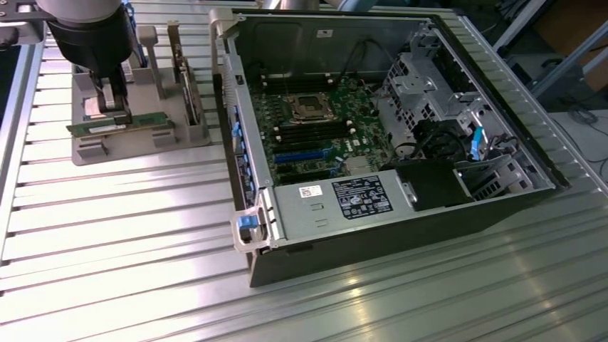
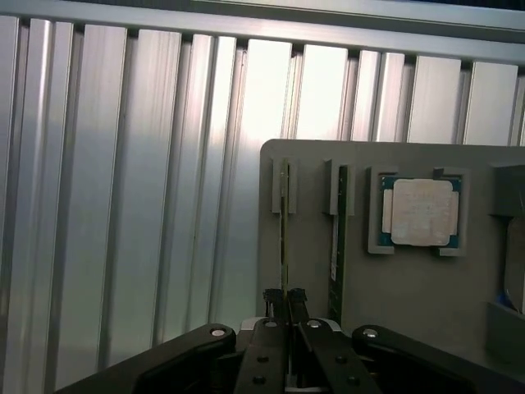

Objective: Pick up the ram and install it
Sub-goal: 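Pick up the ram and move it above insertion slot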

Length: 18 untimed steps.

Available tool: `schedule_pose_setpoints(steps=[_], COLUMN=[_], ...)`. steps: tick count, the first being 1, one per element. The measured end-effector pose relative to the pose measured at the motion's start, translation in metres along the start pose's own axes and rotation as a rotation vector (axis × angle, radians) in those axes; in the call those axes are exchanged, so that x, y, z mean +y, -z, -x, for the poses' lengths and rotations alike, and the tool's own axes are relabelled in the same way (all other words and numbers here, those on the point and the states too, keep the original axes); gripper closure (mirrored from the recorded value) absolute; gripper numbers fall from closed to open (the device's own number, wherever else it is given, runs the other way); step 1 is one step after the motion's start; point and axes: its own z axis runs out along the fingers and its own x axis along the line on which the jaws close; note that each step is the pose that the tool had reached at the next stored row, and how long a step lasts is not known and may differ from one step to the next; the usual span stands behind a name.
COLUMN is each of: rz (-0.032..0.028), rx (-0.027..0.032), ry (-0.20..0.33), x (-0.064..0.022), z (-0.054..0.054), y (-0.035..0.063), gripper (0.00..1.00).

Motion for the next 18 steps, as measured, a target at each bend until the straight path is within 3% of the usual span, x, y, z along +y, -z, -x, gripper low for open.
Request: schedule_pose_setpoints(steps=[18], rz=[0.0001], rx=[0.0], ry=[0.0], x=[0.0003], z=[-0.0003], y=[0.0102], gripper=[0.88])
